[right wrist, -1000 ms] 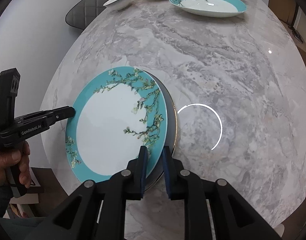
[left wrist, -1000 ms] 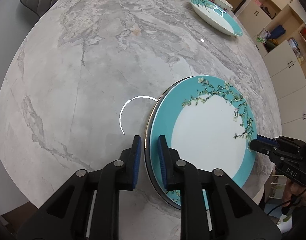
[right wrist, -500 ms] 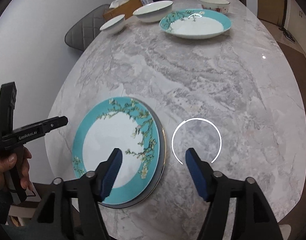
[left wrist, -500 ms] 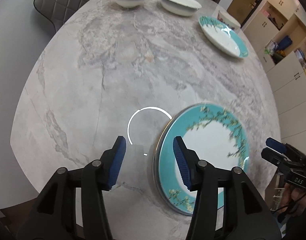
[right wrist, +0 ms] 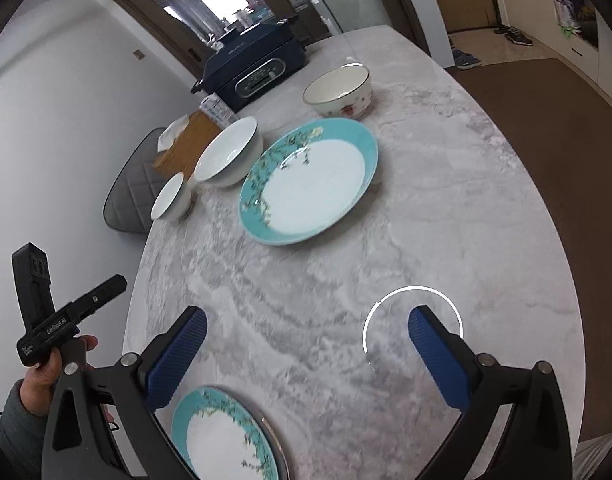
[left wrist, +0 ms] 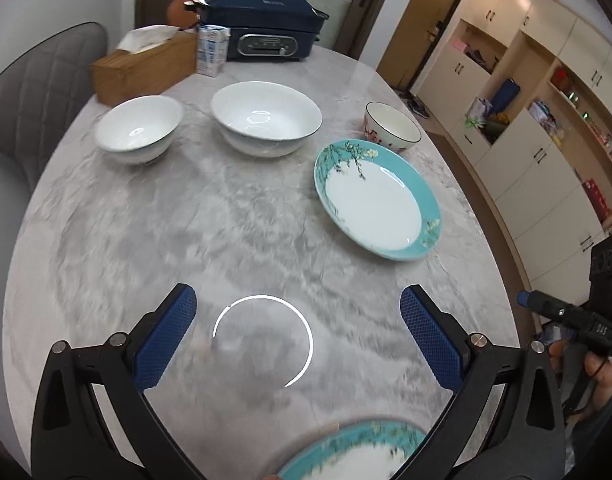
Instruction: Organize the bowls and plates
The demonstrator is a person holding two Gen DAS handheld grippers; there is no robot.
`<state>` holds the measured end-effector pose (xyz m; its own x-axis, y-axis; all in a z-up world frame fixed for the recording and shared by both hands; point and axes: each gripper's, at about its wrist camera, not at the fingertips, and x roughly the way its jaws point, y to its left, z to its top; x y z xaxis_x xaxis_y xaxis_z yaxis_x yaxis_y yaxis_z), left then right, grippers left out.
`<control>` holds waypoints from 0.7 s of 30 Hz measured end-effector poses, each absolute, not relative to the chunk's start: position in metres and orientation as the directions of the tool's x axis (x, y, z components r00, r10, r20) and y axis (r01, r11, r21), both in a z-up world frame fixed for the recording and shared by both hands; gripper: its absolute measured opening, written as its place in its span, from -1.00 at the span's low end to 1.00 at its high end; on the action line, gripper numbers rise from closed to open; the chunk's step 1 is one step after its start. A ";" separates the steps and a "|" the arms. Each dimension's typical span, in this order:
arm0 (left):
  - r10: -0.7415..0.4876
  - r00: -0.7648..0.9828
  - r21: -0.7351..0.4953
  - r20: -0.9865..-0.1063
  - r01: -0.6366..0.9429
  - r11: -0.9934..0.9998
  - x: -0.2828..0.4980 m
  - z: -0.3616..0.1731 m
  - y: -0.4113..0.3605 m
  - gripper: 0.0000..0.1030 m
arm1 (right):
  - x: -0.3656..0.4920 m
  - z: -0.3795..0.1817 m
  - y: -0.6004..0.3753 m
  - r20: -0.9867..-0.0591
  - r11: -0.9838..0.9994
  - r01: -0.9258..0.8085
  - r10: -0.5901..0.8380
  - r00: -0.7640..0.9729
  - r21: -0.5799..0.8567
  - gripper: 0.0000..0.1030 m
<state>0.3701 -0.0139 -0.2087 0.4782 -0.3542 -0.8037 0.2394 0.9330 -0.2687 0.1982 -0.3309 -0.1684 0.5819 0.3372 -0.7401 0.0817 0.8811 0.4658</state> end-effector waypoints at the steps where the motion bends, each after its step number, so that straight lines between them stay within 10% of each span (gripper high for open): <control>1: -0.358 0.470 -0.265 -0.806 0.254 0.930 0.387 -0.212 -0.021 0.99 | 0.208 -0.170 -0.339 -0.735 0.873 0.097 0.336 0.589 0.477 1.00; 21: -0.335 0.312 -0.217 -0.889 0.357 0.908 0.552 -0.304 -0.101 0.98 | 0.349 -0.242 -0.392 -0.748 0.779 0.252 0.374 0.548 0.574 1.00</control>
